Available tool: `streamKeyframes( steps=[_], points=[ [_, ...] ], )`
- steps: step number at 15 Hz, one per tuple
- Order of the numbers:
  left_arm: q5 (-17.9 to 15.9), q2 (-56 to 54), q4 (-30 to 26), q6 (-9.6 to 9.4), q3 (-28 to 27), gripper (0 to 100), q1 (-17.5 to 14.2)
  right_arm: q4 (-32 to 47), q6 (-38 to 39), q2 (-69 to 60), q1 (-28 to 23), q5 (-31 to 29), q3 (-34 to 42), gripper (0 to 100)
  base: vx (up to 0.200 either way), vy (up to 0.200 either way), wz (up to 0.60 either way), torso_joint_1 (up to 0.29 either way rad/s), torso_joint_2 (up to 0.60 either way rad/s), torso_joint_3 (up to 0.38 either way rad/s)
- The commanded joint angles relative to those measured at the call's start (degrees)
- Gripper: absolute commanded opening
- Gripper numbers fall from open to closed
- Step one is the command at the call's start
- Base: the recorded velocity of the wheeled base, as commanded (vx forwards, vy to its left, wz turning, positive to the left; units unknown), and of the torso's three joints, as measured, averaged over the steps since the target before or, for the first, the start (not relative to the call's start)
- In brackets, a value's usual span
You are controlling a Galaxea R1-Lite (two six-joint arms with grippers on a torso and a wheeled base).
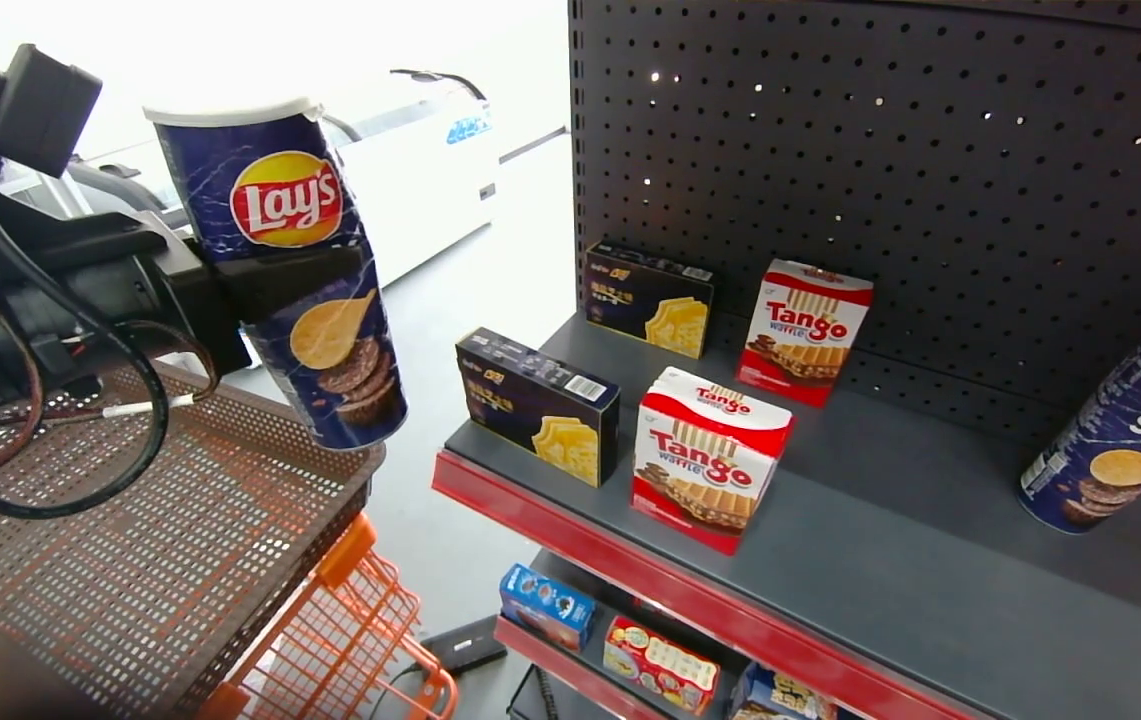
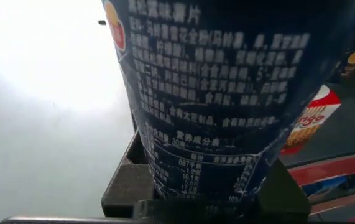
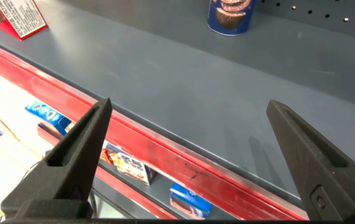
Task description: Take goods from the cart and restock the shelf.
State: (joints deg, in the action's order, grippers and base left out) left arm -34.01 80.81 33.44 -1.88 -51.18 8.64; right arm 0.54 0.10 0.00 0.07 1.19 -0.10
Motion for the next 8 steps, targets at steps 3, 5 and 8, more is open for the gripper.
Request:
streamKeyframes(
  steps=[3,5,8],
  points=[
    [-3.3,-0.9,0.0,0.30,0.2,0,7.1,0.0,0.0,0.1,0.0,0.0,0.0,100,0.000,0.000,0.00,0.000,0.00,0.000],
    [-4.7,-0.9,-0.1,0.30,0.6,0,8.3,0.0,-0.2,0.1,0.0,0.0,0.0,100,0.000,0.000,0.00,0.000,0.00,0.000],
    [-6.9,-1.0,-0.3,0.47,1.8,0,10.9,0.0,-0.1,0.1,0.0,0.0,0.0,100,0.000,0.000,0.00,0.000,0.00,0.000]
  ],
)
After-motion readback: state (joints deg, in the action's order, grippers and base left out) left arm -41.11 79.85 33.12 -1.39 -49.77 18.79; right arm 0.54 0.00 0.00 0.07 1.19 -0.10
